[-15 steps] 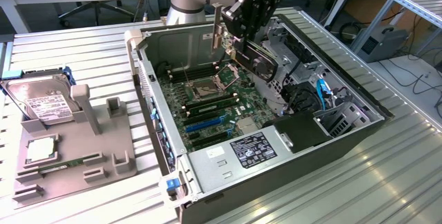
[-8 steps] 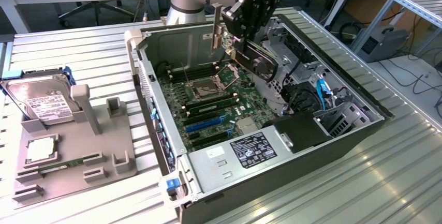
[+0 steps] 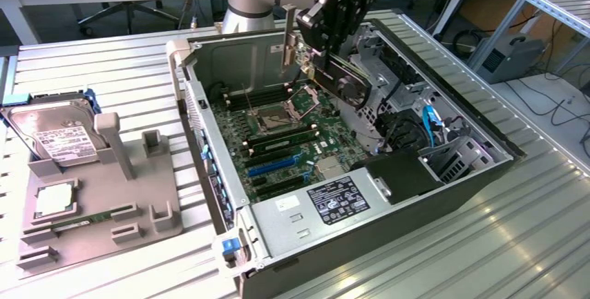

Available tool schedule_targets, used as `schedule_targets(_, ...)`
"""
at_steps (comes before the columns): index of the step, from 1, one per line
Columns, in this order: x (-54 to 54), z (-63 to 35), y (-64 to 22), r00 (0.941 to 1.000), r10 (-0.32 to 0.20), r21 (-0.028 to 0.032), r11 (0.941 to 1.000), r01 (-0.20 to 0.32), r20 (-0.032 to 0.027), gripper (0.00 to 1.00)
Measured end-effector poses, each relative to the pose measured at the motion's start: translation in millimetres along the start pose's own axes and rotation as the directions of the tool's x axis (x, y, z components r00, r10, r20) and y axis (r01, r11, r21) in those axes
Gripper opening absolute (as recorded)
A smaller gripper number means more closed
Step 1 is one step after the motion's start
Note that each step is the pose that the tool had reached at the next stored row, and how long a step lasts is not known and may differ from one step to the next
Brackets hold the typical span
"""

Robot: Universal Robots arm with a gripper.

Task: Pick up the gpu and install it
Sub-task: 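Insert the gpu into the slot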

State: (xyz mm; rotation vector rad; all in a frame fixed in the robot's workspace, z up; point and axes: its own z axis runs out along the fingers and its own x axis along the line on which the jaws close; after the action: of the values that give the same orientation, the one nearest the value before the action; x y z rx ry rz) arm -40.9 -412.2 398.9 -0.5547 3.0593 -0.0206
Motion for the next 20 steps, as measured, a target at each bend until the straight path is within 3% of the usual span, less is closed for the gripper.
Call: schedule_targets(20,0.0,0.3,0.0,0.9996,-0.03,-0.0009,0.9996,0.03,0.0006,0.27)
